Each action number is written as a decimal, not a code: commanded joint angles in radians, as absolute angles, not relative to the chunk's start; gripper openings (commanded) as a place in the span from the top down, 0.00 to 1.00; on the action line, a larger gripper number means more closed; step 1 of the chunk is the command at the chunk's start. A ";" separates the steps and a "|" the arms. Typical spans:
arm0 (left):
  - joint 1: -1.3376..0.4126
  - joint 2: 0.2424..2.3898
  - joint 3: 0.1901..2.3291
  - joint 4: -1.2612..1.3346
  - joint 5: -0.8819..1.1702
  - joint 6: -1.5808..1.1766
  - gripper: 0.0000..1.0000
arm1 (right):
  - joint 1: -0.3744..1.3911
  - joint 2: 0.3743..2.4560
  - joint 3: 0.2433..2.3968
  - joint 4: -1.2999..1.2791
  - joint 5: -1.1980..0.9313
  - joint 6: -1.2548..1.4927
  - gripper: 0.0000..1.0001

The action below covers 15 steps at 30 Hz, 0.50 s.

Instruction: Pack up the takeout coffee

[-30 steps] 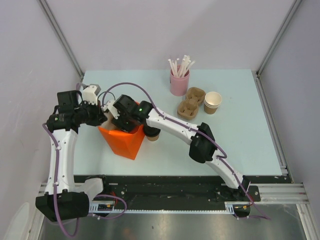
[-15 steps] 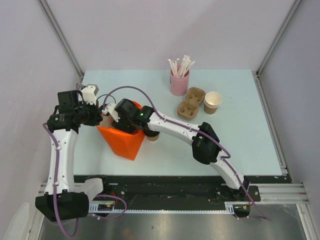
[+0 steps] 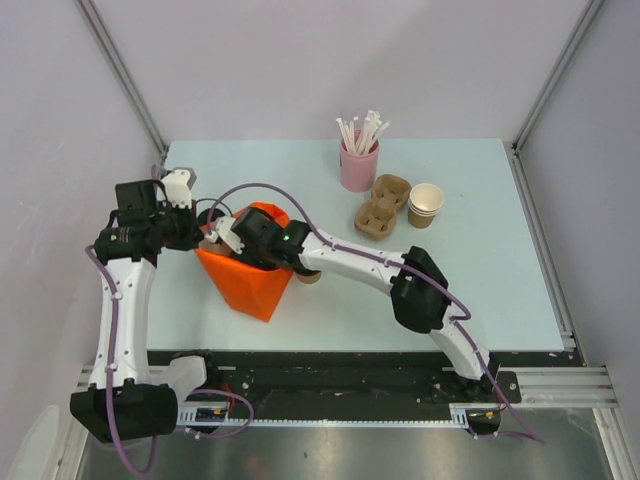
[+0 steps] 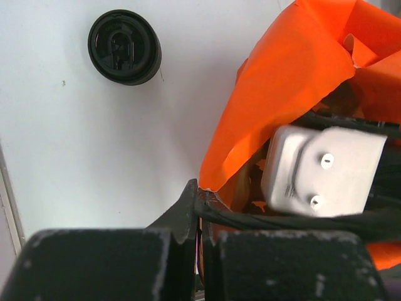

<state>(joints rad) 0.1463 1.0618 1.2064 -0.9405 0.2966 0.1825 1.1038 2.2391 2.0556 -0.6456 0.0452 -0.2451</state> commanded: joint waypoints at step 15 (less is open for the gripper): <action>0.115 1.000 1.266 -0.813 0.339 0.186 1.00 | 1.092 2.451 2.344 -0.985 0.012 -0.279 1.00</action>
<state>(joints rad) 0.1181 1.0485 1.2133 -0.8982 0.3172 0.1673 1.1118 2.3688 2.2608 -0.8017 0.0692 -0.3244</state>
